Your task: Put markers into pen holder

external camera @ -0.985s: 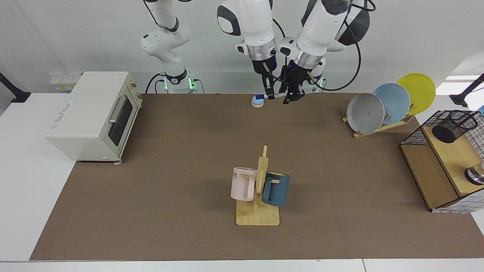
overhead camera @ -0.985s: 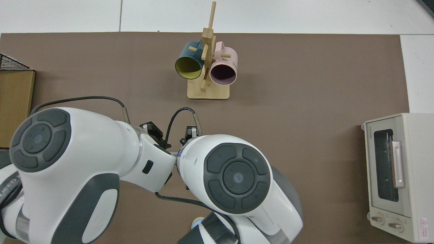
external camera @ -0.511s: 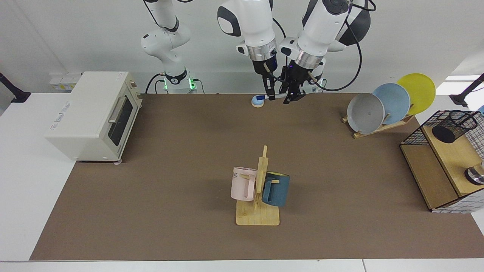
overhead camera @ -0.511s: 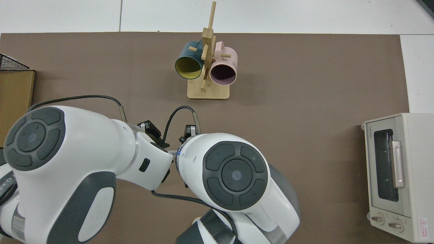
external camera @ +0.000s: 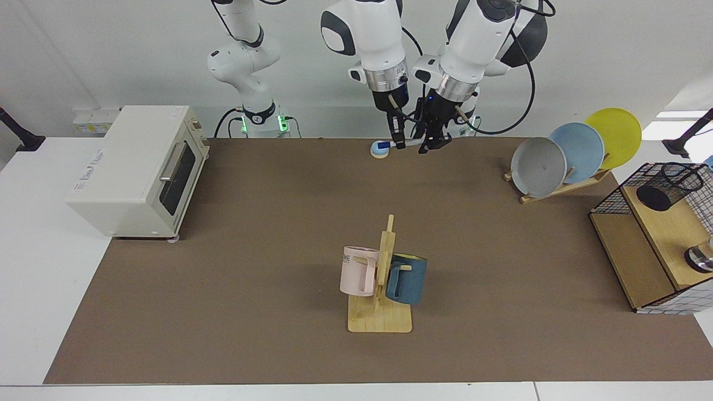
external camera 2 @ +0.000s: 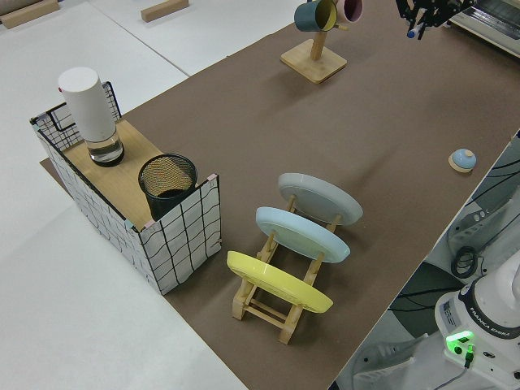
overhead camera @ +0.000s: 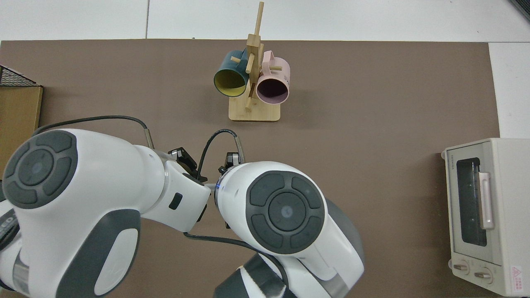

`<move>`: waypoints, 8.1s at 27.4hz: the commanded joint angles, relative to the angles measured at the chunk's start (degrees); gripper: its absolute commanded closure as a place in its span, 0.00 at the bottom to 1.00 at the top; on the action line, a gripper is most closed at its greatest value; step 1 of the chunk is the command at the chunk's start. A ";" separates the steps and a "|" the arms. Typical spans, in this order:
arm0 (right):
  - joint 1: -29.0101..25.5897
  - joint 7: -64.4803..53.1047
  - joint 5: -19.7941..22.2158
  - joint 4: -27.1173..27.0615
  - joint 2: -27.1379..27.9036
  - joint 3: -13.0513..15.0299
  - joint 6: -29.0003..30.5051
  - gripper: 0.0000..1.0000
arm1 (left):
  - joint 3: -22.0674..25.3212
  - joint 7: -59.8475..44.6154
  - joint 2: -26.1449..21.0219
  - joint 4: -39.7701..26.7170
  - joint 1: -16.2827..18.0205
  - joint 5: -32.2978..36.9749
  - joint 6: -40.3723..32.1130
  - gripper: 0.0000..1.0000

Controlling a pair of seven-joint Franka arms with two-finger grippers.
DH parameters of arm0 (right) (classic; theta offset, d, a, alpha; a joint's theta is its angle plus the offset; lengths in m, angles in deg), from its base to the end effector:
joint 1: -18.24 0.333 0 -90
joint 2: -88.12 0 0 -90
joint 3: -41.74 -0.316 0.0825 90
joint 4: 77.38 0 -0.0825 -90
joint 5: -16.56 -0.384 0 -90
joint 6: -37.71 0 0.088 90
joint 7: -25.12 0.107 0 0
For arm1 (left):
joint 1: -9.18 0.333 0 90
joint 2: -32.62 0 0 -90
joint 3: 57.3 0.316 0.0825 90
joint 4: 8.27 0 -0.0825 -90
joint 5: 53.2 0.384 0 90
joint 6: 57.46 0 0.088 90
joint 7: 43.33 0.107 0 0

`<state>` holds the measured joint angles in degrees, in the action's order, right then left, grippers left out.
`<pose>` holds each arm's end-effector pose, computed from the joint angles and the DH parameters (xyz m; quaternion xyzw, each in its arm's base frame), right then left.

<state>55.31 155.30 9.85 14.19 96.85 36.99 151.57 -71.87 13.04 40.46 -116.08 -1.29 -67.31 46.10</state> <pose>0.4690 0.4247 0.5628 -0.6978 0.7038 0.0537 0.1221 0.4661 -0.2478 0.5701 0.7704 -0.6285 0.0562 0.0913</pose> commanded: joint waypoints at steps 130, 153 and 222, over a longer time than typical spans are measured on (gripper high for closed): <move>-29.95 -117.52 7.77 -1.92 -11.72 1.50 -26.41 0.00 | 21.25 24.14 -20.32 15.09 22.95 73.44 11.66 1.00; -29.95 -117.52 7.77 -1.92 -11.72 1.50 -26.41 0.00 | 21.16 24.05 -20.93 13.68 23.57 72.73 11.75 1.00; -29.95 -117.52 7.77 -1.92 -11.72 1.50 -26.41 0.00 | 20.37 25.28 -14.00 15.79 21.11 59.66 5.86 0.00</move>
<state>26.50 39.09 18.22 11.25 86.27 39.05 125.27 -51.44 37.90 23.93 -102.22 21.59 -2.58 54.57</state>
